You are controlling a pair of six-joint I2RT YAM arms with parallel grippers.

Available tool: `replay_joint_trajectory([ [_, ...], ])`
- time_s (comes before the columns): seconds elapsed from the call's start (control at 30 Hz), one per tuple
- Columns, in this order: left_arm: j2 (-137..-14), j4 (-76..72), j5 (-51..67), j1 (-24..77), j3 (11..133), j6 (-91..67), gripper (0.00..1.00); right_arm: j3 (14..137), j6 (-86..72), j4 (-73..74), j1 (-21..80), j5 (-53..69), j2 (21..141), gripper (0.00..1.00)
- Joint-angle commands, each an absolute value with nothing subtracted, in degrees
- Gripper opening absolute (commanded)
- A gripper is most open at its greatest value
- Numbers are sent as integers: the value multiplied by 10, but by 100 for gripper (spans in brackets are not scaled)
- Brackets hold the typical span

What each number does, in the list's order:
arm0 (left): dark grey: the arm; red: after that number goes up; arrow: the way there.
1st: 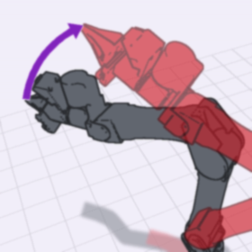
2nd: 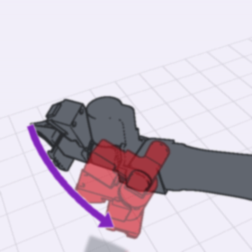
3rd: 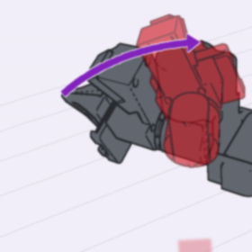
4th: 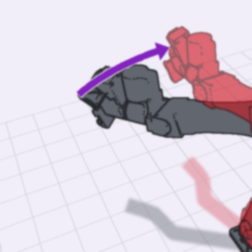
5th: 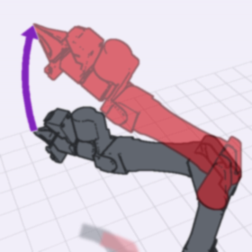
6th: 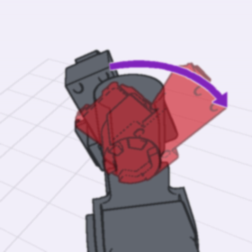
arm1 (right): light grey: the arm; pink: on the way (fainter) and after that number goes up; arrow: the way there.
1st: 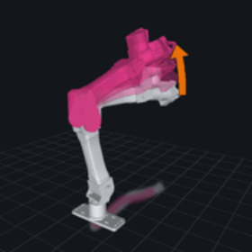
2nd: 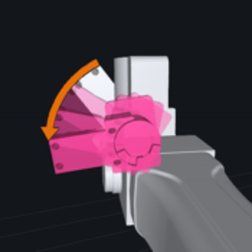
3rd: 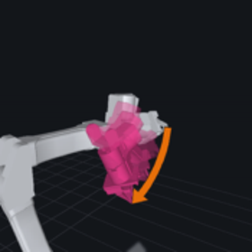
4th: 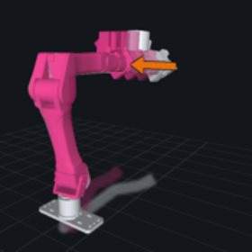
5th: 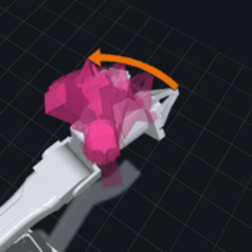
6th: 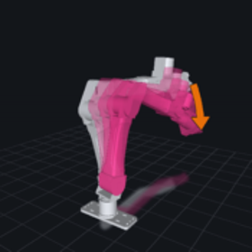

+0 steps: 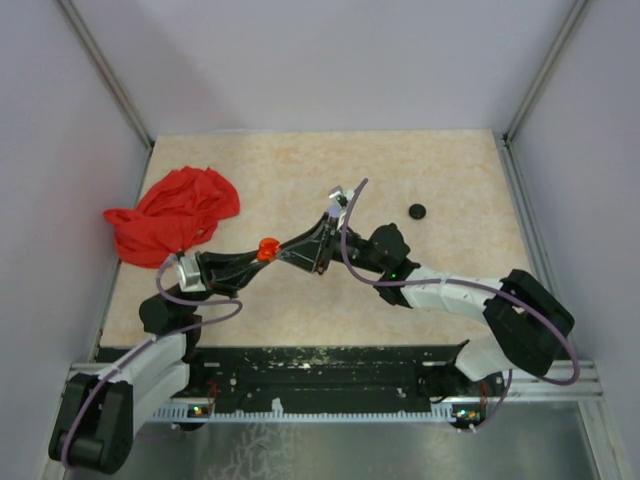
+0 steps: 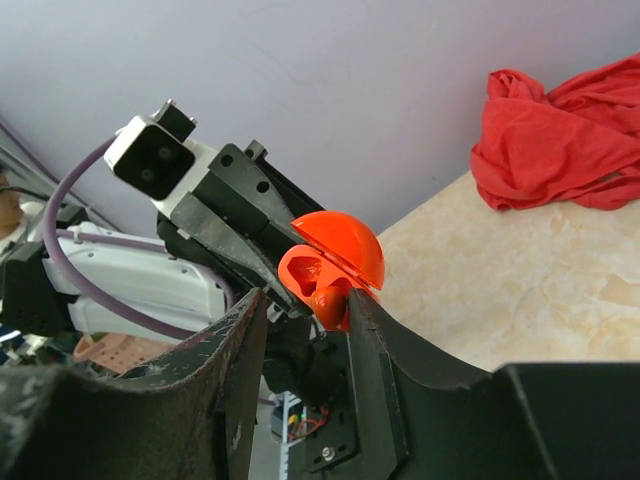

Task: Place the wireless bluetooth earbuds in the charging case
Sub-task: Place the earbud in the charging case.

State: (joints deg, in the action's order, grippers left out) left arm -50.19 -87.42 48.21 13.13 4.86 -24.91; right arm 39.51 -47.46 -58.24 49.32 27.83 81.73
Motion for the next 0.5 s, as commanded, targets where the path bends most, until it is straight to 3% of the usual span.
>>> replay_joint_trajectory([
  [0.0, -493, -1025, 464, 131, 51, -259, 1, 418, -410, -488, 500, 258, 783, 41],
  [0.2, -491, -1025, 465, 131, 51, -258, 1, 446, -342, -393, 498, 224, 756, 48],
  [0.47, -494, -1018, 460, 130, 50, -252, 1, 449, -297, -329, 466, 226, 708, 50],
])
